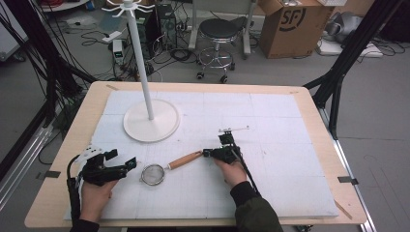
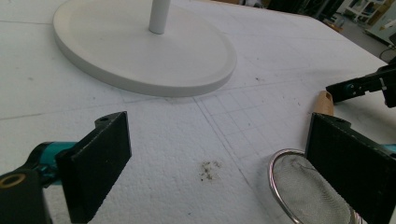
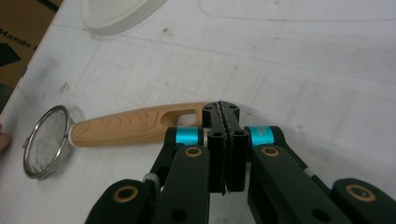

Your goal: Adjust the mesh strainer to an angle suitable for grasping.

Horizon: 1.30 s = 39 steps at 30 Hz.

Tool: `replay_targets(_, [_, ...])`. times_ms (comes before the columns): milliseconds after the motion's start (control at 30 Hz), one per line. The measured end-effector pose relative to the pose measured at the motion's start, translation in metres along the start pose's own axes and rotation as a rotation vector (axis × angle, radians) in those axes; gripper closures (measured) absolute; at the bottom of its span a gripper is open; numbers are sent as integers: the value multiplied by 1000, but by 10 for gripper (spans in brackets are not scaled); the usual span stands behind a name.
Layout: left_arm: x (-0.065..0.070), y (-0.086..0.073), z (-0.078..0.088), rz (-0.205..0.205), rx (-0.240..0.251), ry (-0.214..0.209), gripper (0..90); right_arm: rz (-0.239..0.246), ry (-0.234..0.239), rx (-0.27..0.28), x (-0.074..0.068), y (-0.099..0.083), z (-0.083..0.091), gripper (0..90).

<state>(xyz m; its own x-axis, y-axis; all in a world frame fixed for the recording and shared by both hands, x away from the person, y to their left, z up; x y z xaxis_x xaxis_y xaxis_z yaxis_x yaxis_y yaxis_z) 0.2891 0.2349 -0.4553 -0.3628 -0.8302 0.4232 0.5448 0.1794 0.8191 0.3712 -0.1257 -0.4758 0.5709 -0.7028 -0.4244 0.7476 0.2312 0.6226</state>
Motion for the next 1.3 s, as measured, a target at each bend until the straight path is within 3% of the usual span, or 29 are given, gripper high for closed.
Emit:
replay_targets(233, [-2, 0, 1, 3, 4, 0, 78, -1, 56, -2, -9, 5, -14, 900])
replay_targets(467, [-2, 0, 1, 6, 5, 1, 79, 22, 66, -5, -18, 13, -28, 900])
replay_targets(733, [-2, 0, 1, 1, 1, 3, 79, 12, 84, -9, -16, 14, -29, 900])
replay_targets(833, [-2, 0, 1, 7, 5, 2, 79, 8, 56, 5, -12, 16, -27, 900])
replay_targets(867, [-3, 0, 1, 8, 5, 2, 79, -41, 53, 6, -2, 19, -24, 900])
replay_targets(1000, [-3, 0, 1, 8, 4, 1, 79, -75, 26, 26, 12, 26, -22, 900])
replay_targets(1100, [-3, 0, 1, 9, 4, 1, 79, -75, 4, 44, 16, 31, -24, 900])
replay_targets(1233, [-3, 0, 1, 8, 4, 2, 79, -130, 28, 60, 20, 31, -25, 900])
replay_targets(1300, [-3, 0, 0, 6, 2, 1, 79, -108, 16, 58, 19, 31, -25, 900])
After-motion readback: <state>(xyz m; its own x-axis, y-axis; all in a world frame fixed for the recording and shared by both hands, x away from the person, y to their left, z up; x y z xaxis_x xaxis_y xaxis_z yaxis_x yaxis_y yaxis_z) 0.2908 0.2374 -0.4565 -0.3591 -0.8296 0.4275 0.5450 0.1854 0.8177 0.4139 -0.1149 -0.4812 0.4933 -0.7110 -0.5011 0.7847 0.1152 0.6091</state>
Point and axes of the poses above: each handheld gripper's, and its own axes: z roughly backward along the jaws, y roughly out of its top, x roughly to its right, the point moved 3 cm from there along -z, roughly forward along the jaws, and after that the axes turned 9 degrees about z, right-handed, at the moved point
